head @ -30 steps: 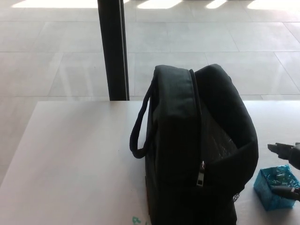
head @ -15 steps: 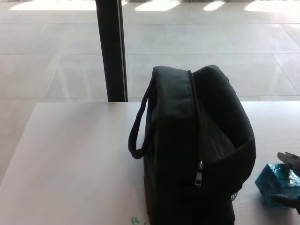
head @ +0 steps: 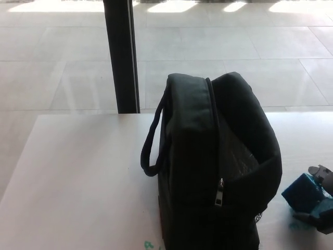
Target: The robot uses its right hand to pick up the cube kept on the middle of the desk and put it inside the bag next to it
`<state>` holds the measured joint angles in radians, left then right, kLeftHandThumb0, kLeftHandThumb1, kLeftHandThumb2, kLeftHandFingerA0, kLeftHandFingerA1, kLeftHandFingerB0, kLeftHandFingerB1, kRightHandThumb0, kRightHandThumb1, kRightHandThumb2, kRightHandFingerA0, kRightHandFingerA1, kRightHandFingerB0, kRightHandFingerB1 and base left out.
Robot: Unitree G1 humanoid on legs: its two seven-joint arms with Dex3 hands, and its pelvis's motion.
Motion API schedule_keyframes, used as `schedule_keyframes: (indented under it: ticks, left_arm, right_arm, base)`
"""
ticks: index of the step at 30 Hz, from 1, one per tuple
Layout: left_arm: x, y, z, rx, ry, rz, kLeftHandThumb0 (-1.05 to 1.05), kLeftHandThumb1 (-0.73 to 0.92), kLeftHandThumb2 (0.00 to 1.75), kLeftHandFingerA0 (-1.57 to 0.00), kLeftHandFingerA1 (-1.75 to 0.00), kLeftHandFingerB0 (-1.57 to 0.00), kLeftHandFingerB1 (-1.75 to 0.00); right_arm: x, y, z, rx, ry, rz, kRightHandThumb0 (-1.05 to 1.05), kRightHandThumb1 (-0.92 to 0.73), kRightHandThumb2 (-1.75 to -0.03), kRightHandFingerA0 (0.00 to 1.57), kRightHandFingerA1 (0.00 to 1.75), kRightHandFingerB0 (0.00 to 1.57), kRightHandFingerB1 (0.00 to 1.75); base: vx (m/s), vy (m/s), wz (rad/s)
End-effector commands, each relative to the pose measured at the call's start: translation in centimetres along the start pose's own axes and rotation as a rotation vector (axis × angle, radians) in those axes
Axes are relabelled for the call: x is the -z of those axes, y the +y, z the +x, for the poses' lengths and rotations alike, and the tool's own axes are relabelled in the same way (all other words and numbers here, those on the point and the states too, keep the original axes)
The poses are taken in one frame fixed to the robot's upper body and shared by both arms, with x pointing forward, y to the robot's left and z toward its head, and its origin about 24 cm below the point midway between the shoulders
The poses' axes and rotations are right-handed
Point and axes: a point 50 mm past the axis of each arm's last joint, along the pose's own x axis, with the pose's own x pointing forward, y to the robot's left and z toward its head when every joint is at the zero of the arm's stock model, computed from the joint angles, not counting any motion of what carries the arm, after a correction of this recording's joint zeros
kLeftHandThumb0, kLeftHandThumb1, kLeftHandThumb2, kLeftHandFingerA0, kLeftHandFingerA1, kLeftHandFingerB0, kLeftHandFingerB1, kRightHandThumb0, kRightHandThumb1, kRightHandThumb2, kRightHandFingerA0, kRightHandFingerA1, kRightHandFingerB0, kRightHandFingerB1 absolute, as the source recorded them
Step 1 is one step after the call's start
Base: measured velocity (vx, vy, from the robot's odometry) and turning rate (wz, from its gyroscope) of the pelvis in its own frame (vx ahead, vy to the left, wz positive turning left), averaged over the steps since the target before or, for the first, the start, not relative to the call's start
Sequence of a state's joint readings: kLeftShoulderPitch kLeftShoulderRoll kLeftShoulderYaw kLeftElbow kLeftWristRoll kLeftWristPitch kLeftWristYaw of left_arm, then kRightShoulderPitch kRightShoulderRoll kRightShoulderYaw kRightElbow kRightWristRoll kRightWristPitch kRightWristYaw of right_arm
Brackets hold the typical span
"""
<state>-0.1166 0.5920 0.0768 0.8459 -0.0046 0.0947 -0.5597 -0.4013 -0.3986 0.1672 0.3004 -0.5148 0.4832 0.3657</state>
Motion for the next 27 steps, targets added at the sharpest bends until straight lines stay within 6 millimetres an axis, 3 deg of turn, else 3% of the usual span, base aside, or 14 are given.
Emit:
schedule_keyframes:
  ticks: [1, 6, 7, 8, 10, 11, 13, 14, 16, 19, 23, 24, 26, 27]
  left_arm:
    - [0.0, 0.5, -0.3, -0.022, 0.026, 0.021, -0.79, 0.72, 0.60, -0.33, -0.51, -0.29, -0.40]
    - [0.0, 0.5, -0.2, -0.013, 0.025, 0.003, -0.78, 0.72, 0.61, -0.30, -0.50, -0.25, -0.39]
    - [0.0, 0.5, -0.2, -0.006, 0.027, 0.013, -0.79, 0.56, 0.90, -0.26, -0.56, -0.21, -0.48]
    - [0.0, 0.5, -0.1, -0.006, 0.025, 0.006, -0.77, 0.72, 0.60, -0.27, -0.50, -0.24, -0.39]
    - [0.1, 0.5, -0.1, -0.008, 0.022, -0.002, -0.78, 0.72, 0.61, -0.28, -0.50, -0.24, -0.39]
    - [0.1, 0.5, -0.1, -0.013, 0.032, -0.002, -0.80, 0.55, 0.89, -0.22, -0.54, -0.19, -0.47]
    - [0.0, 0.4, -0.1, -0.009, 0.038, 0.025, -0.77, 0.74, 0.61, -0.28, -0.48, -0.25, -0.38]
    - [0.0, 0.4, -0.1, -0.012, 0.034, 0.023, -0.77, 0.73, 0.61, -0.29, -0.48, -0.25, -0.38]
    - [0.0, 0.4, -0.1, -0.012, 0.035, 0.025, -0.78, 0.73, 0.61, -0.29, -0.49, -0.25, -0.39]
    - [-0.1, 0.3, -0.1, -0.007, 0.018, 0.023, -0.75, 0.73, 0.61, -0.27, -0.50, -0.24, -0.39]
    - [0.0, 0.5, -0.2, -0.003, 0.013, 0.000, -0.74, 0.74, 0.61, -0.26, -0.50, -0.24, -0.38]
    - [0.1, 0.5, -0.2, -0.006, 0.013, -0.013, -0.75, 0.72, 0.61, -0.26, -0.49, -0.24, -0.38]
    - [0.1, 0.5, -0.1, -0.019, 0.024, 0.014, -0.77, 0.72, 0.60, -0.29, -0.49, -0.27, -0.39]
    - [0.1, 0.5, -0.1, -0.018, 0.021, 0.009, -0.77, 0.72, 0.60, -0.29, -0.49, -0.27, -0.39]
  right_arm:
    - [0.6, 1.3, 0.3, 0.014, 0.028, -0.044, -0.35, -0.61, -0.58, 0.86, 0.80, 0.10, 0.26]
    - [0.3, 1.5, 0.2, 0.039, -0.004, -0.046, -0.32, -0.68, -0.60, 1.06, 1.12, 0.24, 0.30]
    - [0.2, 1.6, 0.2, 0.052, -0.009, -0.047, -0.28, -0.71, -0.61, 1.06, 1.20, 0.30, 0.32]
    - [0.1, 1.7, 0.2, 0.069, -0.021, -0.062, -0.21, -0.76, -0.68, 0.68, 1.19, 0.58, 0.42]
    - [-0.2, 1.7, 0.2, 0.103, -0.049, -0.102, -0.20, -0.73, -0.78, 0.79, 1.22, 0.85, 0.59]
    - [-0.3, 1.8, 0.1, 0.109, -0.059, -0.143, -0.21, -0.69, -0.87, 0.83, 1.31, 0.99, 0.81]
    - [-0.4, 1.8, -0.1, 0.132, -0.069, -0.220, -0.23, -0.71, -0.73, 0.84, 1.67, 0.73, 1.43]
    - [-0.5, 1.8, -0.1, 0.145, -0.083, -0.265, -0.28, -0.69, -0.73, 0.77, 1.51, 0.73, 0.83]
    - [-0.5, 1.8, -0.2, 0.148, -0.091, -0.292, -0.30, -0.74, -0.70, 0.81, 1.37, 0.73, 0.61]
    - [-0.1, 1.5, -0.7, 0.151, -0.104, -0.366, -0.31, -0.74, -0.68, 0.79, 1.14, 0.66, 0.57]
    - [0.4, 1.1, -0.7, 0.210, -0.108, -0.332, -0.31, -0.71, -0.66, 0.84, 1.31, 0.71, 0.56]
    - [0.5, 0.9, -0.8, 0.221, -0.113, -0.320, -0.29, -0.71, -0.69, 0.82, 1.47, 0.74, 0.63]
    - [0.6, 0.6, -0.8, 0.246, -0.129, -0.294, -0.26, -0.70, -0.83, 0.84, 1.70, 0.71, 1.36]
    - [0.7, 0.4, -0.9, 0.255, -0.140, -0.288, -0.26, -0.70, -0.83, 0.84, 1.70, 0.71, 1.36]
  base:
    - [0.00, 0.000, 0.00]
    - [0.00, 0.000, 0.00]
    - [0.00, 0.000, 0.00]
    - [0.00, 0.000, 0.00]
    - [0.00, 0.000, 0.00]
    - [0.00, 0.000, 0.00]
    - [0.00, 0.000, 0.00]
    - [0.00, 0.000, 0.00]
    - [0.00, 0.000, 0.00]
    - [0.00, 0.000, 0.00]
    - [0.00, 0.000, 0.00]
    - [0.00, 0.000, 0.00]
    - [0.00, 0.000, 0.00]
    - [0.00, 0.000, 0.00]
